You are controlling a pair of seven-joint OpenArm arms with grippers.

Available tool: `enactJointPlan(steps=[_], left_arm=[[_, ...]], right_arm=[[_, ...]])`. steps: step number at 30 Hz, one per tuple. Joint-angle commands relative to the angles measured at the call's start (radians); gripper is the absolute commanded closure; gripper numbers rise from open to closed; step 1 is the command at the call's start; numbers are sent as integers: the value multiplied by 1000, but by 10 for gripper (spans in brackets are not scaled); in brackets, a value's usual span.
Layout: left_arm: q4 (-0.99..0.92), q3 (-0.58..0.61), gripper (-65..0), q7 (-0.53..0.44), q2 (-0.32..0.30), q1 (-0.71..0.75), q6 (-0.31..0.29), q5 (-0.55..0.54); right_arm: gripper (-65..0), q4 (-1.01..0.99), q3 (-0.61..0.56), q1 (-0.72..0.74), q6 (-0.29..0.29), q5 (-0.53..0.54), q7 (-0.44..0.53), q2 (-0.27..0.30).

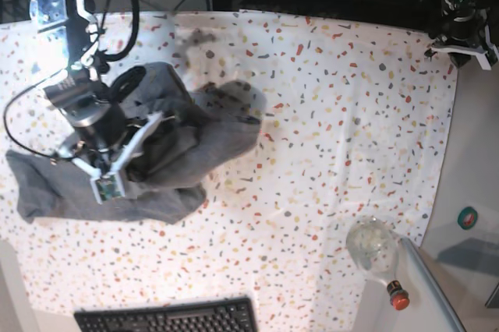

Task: Layout the t-shirt on the table in an organized manner, then fold the t-shirt properly
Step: 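Grasp the bunched fabric with the right gripper and pull it outward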

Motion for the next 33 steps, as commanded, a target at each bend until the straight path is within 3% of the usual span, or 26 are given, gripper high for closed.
enactJointPlan(steps=[1, 4, 6, 11, 13, 17, 21, 22, 25, 29, 33], left_arm=[[12, -7, -91, -18, -12, 1, 7, 1], [12, -6, -91, -18, -12, -8, 7, 1], [12, -6, -91, -16, -12, -13, 7, 1], [10, -6, -91, -16, -12, -37, 7, 1], [-4, -6, -91, -16, -12, -47, 7, 1], [-31, -6, -91, -16, -12, -60, 7, 1], [-37, -6, -91, -16, -12, -57, 7, 1], [-37, -6, -91, -16, -12, -53, 7, 1], [-39, -6, -91, -16, -12, -50, 7, 1], [-39, -6, -91, -16, -11, -50, 7, 1], [-39, -6, -91, -16, -9, -50, 7, 1]], right_arm=[[0, 13, 50, -34, -1, 3, 14, 2], [0, -1, 195, -145, 4, 3, 70, 2], [0, -10, 243, -197, 38, 3, 86, -1], [0, -124, 263, -255, 101, 5, 83, -8], [0, -190, 223, -249, 101, 5, 40, -11], [0, -164, 162, -205, 104, 5, -167, -10], [-315, 42, 156, -215, 104, 5, -186, -16], [-365, 44, 154, -205, 104, 5, -183, -22], [-365, 11, 136, -102, 104, 2, -167, -28], [-363, -62, -29, 91, 87, -4, -172, -24], [-365, -311, -205, 325, -44, -3, -166, -47]])
